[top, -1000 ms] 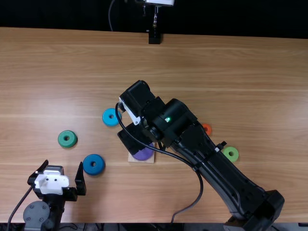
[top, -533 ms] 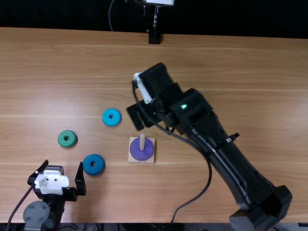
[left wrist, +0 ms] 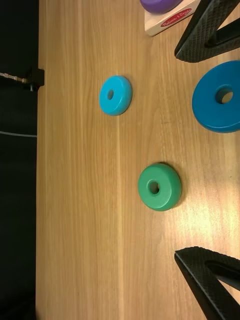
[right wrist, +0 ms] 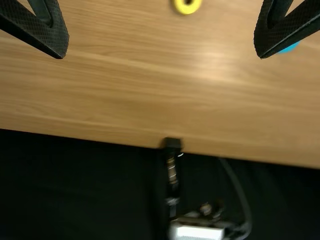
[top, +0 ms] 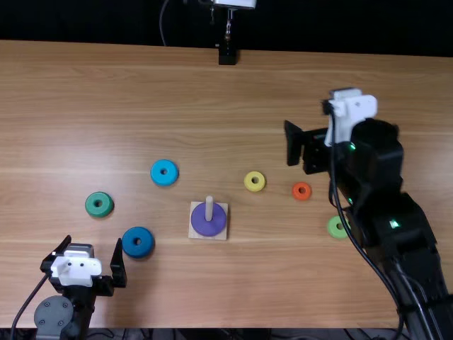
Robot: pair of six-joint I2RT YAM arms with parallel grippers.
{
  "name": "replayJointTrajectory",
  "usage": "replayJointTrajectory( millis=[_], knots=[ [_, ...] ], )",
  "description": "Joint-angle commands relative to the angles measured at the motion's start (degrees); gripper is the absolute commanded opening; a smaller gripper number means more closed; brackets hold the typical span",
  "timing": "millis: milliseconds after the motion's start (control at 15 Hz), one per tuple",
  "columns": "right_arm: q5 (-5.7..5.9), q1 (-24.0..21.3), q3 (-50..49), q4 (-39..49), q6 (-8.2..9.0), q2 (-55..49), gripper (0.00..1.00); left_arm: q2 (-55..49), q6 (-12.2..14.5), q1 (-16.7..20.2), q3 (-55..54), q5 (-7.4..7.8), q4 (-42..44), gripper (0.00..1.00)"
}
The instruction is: Build the Hanoi tower: stack the rings onto the peg from bottom to top in this color order: purple, dark blue, light blue, dark green, light green, yellow, orange.
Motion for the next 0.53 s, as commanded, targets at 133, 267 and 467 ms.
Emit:
replayJointTrajectory(
  millis=[133,267,467],
  knots=[
    [-0.03,-7.28,-16.15,11.22,0.00,-14.45,1.00,-0.67,0.76,0.22,-6.02,0.70,-4.55,1.00],
    [-0.03,-11.14,-24.68,13.96,0.00,-24.21,1.00,-0.67,0.76,0.22,-6.02,0.70,-4.55,1.00],
    [-0.03,-13.61,-37.60,18.28,0.00,-37.39,1.00,-0.67,0.76,0.22,-6.02,0.70,-4.55,1.00]
  ],
)
